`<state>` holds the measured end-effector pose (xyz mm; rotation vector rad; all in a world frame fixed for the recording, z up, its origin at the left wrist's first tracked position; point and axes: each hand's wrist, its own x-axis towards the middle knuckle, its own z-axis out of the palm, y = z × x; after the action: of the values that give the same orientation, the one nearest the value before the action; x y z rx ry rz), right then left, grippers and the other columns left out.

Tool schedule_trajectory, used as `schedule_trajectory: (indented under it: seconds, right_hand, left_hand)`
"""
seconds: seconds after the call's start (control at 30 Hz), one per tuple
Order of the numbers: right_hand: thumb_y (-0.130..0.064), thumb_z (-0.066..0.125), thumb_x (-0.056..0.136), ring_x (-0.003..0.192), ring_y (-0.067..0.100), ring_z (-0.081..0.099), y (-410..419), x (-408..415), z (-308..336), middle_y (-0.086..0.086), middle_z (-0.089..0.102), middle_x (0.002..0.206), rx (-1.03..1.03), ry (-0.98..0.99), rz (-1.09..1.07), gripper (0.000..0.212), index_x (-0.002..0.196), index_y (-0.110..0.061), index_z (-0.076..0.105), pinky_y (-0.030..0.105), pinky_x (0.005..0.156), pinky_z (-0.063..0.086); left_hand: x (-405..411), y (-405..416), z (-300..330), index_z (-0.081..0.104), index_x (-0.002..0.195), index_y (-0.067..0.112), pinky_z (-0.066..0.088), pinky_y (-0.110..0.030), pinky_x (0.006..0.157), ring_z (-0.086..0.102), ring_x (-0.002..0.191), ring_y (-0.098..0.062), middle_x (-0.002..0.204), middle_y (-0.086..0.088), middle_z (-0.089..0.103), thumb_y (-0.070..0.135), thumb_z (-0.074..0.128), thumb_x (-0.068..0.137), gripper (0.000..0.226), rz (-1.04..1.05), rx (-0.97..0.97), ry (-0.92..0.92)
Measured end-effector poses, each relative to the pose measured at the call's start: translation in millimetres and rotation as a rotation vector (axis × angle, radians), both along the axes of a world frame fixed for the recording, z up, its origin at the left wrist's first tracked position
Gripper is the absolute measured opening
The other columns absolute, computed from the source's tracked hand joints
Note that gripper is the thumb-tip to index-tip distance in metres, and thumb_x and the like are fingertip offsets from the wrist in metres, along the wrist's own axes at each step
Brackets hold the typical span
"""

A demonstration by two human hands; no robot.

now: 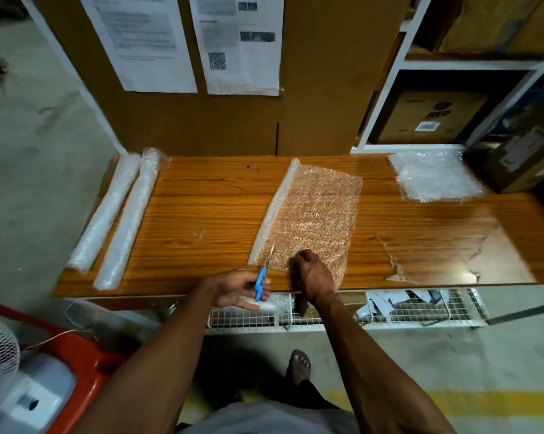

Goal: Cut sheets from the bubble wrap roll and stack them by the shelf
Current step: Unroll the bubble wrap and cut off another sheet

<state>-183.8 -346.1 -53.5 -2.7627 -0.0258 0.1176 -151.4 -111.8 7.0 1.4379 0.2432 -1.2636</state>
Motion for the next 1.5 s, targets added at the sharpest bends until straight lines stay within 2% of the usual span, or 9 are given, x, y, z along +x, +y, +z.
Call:
schedule_trajectory:
  seconds: [0.17,0.3,0.47,0.6,0.7,0.97,1.13,1.4,1.5]
  right_hand:
    - [-0.020,0.063,0.100,0.111,0.028,0.062,7.2,1.4,14.4,-0.003,0.060,0.120,0.036,0.055,-0.130,0.030,0.130,-0.015,0.060,0.027,0.078,0.045]
    - [-0.017,0.067,0.097,0.106,0.027,0.062,12.3,0.7,15.7,0.008,0.056,0.131,-0.029,0.065,-0.117,0.038,0.133,-0.016,0.053,0.035,0.082,0.047]
    - [-0.026,0.047,0.109,0.085,0.014,0.056,17.5,-3.7,8.9,-0.003,0.056,0.108,0.053,0.059,-0.138,0.015,0.121,-0.021,0.053,0.021,0.063,0.034]
    - [-0.019,0.061,0.099,0.091,0.016,0.048,16.8,-6.4,7.1,0.008,0.056,0.122,0.069,0.063,-0.148,0.031,0.128,-0.013,0.053,0.030,0.075,0.039]
    - [-0.028,0.054,0.106,0.090,0.018,0.051,21.1,-5.3,10.5,0.010,0.058,0.121,0.093,-0.001,-0.207,0.023,0.122,-0.012,0.058,0.031,0.076,0.041]
    - [-0.047,0.061,0.101,0.123,0.031,0.052,26.6,-1.3,2.4,0.013,0.049,0.140,0.052,0.008,-0.187,0.045,0.131,-0.013,0.053,0.047,0.103,0.047]
    - [-0.047,0.057,0.103,0.121,0.030,0.051,24.3,0.1,2.9,0.013,0.049,0.139,0.027,0.014,-0.182,0.044,0.131,-0.014,0.051,0.047,0.101,0.047]
    - [-0.041,0.051,0.107,0.115,0.027,0.053,21.9,2.0,2.3,0.010,0.052,0.132,0.074,-0.003,-0.193,0.029,0.122,-0.016,0.054,0.045,0.097,0.048]
    - [-0.042,0.052,0.107,0.118,0.028,0.052,22.3,3.0,4.9,0.010,0.051,0.134,0.077,0.006,-0.225,0.031,0.124,-0.016,0.052,0.045,0.100,0.046]
  left_hand:
    - [-16.7,25.6,-8.6,0.062,0.133,-0.002,0.056,-0.045,0.099,0.065,0.124,-0.031,0.132,-0.019,0.068,0.037,0.069,0.092,0.056,-0.138,-0.006,0.057]
    - [-21.6,33.2,-15.0,0.066,0.128,-0.001,0.054,-0.043,0.104,0.068,0.119,-0.028,0.127,-0.017,0.070,0.044,0.069,0.091,0.058,-0.201,0.051,0.036]
    - [-21.7,26.6,-10.0,0.069,0.122,0.002,0.060,-0.037,0.091,0.074,0.107,-0.025,0.114,-0.014,0.076,0.046,0.072,0.091,0.053,-0.175,0.109,-0.030]
    - [-20.8,19.7,-3.8,0.071,0.115,0.009,0.060,-0.034,0.088,0.076,0.101,-0.023,0.111,-0.012,0.077,0.043,0.067,0.096,0.039,-0.144,0.117,-0.072]
    - [-20.8,17.1,-3.0,0.071,0.113,0.010,0.060,-0.035,0.092,0.076,0.102,-0.024,0.111,-0.012,0.077,0.041,0.067,0.097,0.035,-0.132,0.120,-0.079]
    - [-21.9,24.8,-1.5,0.068,0.124,-0.001,0.058,-0.026,0.082,0.074,0.104,-0.023,0.115,-0.015,0.076,0.047,0.072,0.090,0.058,-0.153,0.108,0.003]
    - [-21.5,23.6,2.3,0.068,0.123,-0.001,0.058,-0.022,0.076,0.074,0.100,-0.022,0.115,-0.015,0.076,0.046,0.072,0.090,0.058,-0.179,0.105,0.032]
    - [-20.1,8.7,7.0,0.072,0.105,0.014,0.059,-0.023,0.070,0.077,0.095,-0.024,0.106,-0.013,0.078,0.037,0.063,0.101,0.025,-0.058,0.118,-0.070]
    - [-21.0,4.1,5.3,0.074,0.103,0.016,0.059,-0.026,0.076,0.077,0.094,-0.022,0.108,-0.012,0.078,0.038,0.066,0.099,0.024,-0.066,0.133,-0.085]
